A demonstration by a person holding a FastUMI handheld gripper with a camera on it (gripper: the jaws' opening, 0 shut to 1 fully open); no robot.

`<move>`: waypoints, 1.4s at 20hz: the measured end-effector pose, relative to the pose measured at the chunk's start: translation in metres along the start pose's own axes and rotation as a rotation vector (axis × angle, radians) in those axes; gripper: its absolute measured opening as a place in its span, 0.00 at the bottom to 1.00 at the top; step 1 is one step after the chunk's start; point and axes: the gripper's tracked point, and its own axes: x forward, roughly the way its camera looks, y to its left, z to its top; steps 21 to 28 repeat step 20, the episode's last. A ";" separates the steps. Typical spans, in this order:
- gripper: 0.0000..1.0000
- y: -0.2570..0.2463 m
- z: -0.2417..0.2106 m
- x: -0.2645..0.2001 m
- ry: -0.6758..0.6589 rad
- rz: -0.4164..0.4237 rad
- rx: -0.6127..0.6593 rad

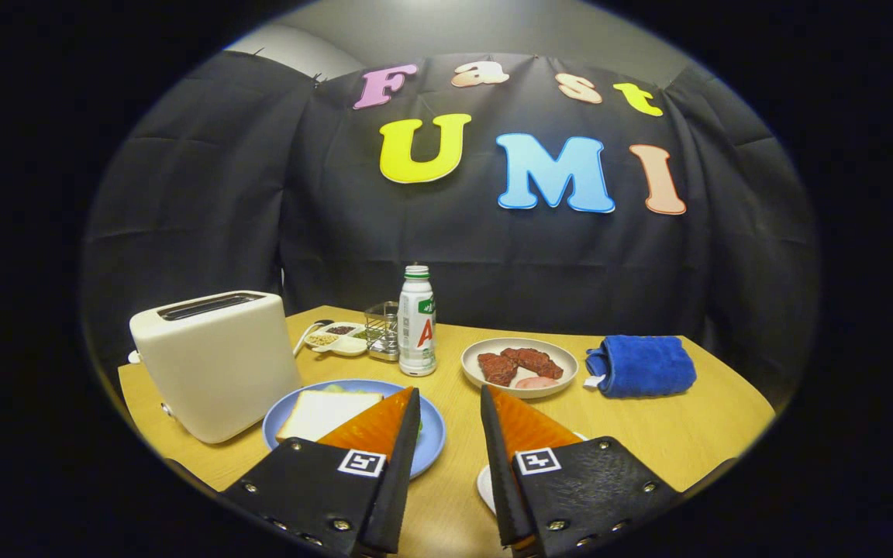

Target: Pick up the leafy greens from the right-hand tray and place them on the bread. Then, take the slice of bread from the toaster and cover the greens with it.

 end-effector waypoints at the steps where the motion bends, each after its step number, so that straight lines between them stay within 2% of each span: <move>1: 0.47 -0.008 0.000 -0.003 -0.006 -0.012 0.004; 6: 0.47 -0.047 0.002 -0.014 -0.032 -0.072 0.030; 13: 0.47 -0.095 0.004 -0.025 -0.067 -0.147 0.002; 20: 0.47 -0.136 0.013 -0.040 -0.106 -0.142 0.032; 28: 0.47 -0.136 0.013 -0.040 -0.106 -0.142 0.032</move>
